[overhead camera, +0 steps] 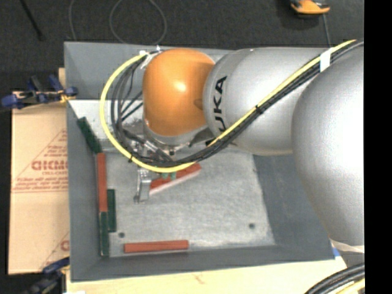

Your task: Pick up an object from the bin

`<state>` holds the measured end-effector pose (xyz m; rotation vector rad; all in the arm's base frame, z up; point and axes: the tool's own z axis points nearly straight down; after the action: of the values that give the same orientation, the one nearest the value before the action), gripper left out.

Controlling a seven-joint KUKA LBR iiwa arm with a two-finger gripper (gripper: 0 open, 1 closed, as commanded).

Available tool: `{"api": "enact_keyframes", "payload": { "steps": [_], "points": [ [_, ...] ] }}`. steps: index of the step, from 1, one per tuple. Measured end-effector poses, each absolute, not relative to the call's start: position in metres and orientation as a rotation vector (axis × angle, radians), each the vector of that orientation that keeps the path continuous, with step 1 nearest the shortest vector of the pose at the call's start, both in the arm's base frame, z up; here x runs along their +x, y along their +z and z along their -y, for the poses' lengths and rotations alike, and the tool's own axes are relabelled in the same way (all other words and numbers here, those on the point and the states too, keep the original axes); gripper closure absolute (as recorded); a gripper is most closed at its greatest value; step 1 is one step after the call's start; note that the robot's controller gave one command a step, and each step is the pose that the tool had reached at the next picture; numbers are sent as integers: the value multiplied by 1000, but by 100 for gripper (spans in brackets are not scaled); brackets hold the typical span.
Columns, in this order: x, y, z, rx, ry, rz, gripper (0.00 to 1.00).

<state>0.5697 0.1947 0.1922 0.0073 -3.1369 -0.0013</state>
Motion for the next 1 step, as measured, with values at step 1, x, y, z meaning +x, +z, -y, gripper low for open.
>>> {"api": "enact_keyframes", "payload": {
  "steps": [1],
  "points": [
    [641,110,-147,-92,1,3143,0]
  ]
}}
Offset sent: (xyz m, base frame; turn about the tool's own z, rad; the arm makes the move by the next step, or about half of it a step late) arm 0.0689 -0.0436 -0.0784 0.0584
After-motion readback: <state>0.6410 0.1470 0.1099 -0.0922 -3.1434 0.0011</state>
